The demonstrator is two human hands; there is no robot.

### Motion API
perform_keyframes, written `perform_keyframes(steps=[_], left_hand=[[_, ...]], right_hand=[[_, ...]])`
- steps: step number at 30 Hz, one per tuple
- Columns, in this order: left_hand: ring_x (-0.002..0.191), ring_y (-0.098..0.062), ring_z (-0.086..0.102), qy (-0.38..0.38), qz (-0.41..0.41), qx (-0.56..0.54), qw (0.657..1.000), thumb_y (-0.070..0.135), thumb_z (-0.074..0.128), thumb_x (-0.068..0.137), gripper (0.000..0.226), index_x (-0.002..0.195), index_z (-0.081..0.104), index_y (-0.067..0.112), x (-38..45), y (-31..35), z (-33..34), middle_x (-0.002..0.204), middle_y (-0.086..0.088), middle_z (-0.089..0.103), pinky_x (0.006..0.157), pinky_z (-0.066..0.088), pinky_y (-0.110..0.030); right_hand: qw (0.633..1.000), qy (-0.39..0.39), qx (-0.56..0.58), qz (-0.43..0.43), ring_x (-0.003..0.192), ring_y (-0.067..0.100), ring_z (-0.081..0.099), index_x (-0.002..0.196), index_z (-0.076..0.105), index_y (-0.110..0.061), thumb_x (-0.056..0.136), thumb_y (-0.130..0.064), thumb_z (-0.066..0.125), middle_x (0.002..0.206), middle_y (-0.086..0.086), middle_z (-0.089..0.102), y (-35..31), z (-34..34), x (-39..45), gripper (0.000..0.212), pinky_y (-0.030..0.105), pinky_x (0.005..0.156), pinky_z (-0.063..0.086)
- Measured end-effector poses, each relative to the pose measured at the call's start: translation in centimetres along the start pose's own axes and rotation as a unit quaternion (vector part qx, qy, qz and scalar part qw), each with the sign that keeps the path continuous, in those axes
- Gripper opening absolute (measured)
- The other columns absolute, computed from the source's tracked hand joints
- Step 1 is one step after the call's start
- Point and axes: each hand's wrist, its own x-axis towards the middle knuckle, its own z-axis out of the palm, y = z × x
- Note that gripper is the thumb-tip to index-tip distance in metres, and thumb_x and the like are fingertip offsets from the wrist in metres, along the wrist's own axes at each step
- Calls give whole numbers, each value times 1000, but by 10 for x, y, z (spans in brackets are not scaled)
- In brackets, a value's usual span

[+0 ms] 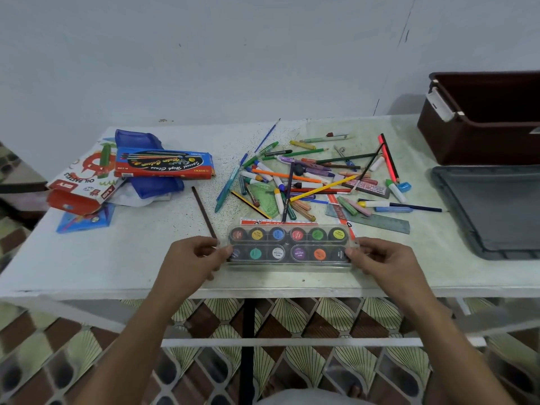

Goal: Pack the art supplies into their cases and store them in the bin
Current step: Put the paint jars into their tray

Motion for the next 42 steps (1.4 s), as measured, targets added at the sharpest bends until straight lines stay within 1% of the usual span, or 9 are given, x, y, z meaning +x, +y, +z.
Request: perform_keyframes(steps=[6, 13, 16, 20, 25, 30, 34, 40, 42], left_hand=[[54, -11, 65, 51, 31, -44, 997, 28, 73, 82, 35, 114, 69, 14, -13, -4, 13, 75, 0, 71, 54, 52, -16], [59, -13, 66, 61, 71, -20, 995, 29, 67, 88, 33, 118, 68, 15, -14, -12, 21, 89, 2, 67, 59, 54, -25], [68, -14, 66, 53, 76, -27, 995, 30, 67, 87, 35, 119, 68, 14, -13, -16, 21, 93, 4, 67, 64, 59, -36], [86, -18, 68, -1, 42, -77, 996, 38, 77, 72, 59, 126, 62, 19, -10, -18, 14, 108, 3, 66, 63, 58, -26], [90, -6, 62, -77, 71, 54, 993, 59, 87, 47, 104, 138, 46, 30, 0, -14, 10, 116, 13, 59, 72, 48, -17], [88, 3, 53, -29, 125, 104, 986, 39, 90, 57, 78, 127, 58, 27, -1, -6, 24, 101, 11, 53, 70, 39, -8], [86, 1, 52, -8, 145, 109, 983, 60, 84, 48, 82, 121, 61, 30, -3, 9, 26, 94, 9, 51, 68, 41, -14], [80, 3, 55, 5, 202, 111, 973, 44, 89, 55, 58, 104, 57, 51, 14, 100, 50, 92, 13, 50, 66, 43, -11], [76, 3, 55, 7, 223, 106, 969, 44, 90, 52, 57, 99, 59, 50, 29, 140, 67, 90, 10, 52, 64, 41, -10]], right_hand=[[996, 68, 28, -57, 81, 17, 66, 109, 70, -9, 77, -18, 76, 91, 5, 72, 14, 14, -9, 33, 15, 72, 53], [995, 36, 15, -93, 84, 8, 65, 111, 70, -8, 82, -17, 71, 98, 4, 69, 13, 16, -9, 30, 16, 75, 53], [995, 32, 14, -95, 86, 11, 65, 112, 70, -13, 80, -25, 70, 98, 2, 68, 13, 16, -8, 34, 20, 76, 54], [995, -16, -30, -95, 80, 8, 61, 119, 66, -20, 66, -32, 80, 101, -5, 64, 13, 7, -6, 56, 27, 70, 55], [988, -67, -88, -107, 91, 4, 58, 118, 56, -43, 49, -39, 87, 108, -11, 61, 8, 5, 0, 75, 18, 73, 51], [979, -59, -121, -150, 95, -7, 53, 117, 53, -40, 56, -39, 83, 110, -11, 55, 4, 14, 2, 68, 4, 73, 42], [970, -48, -150, -187, 100, -5, 49, 126, 51, -36, 60, -50, 79, 112, -13, 50, 0, 0, 10, 72, 11, 83, 43], [952, -18, -146, -269, 89, 7, 55, 120, 48, -56, 62, -68, 72, 107, -21, 49, -47, -63, 52, 64, 13, 73, 46], [948, 11, -151, -280, 81, 12, 58, 121, 58, -41, 59, -57, 80, 102, -8, 56, -68, -100, 74, 67, 12, 69, 47]])
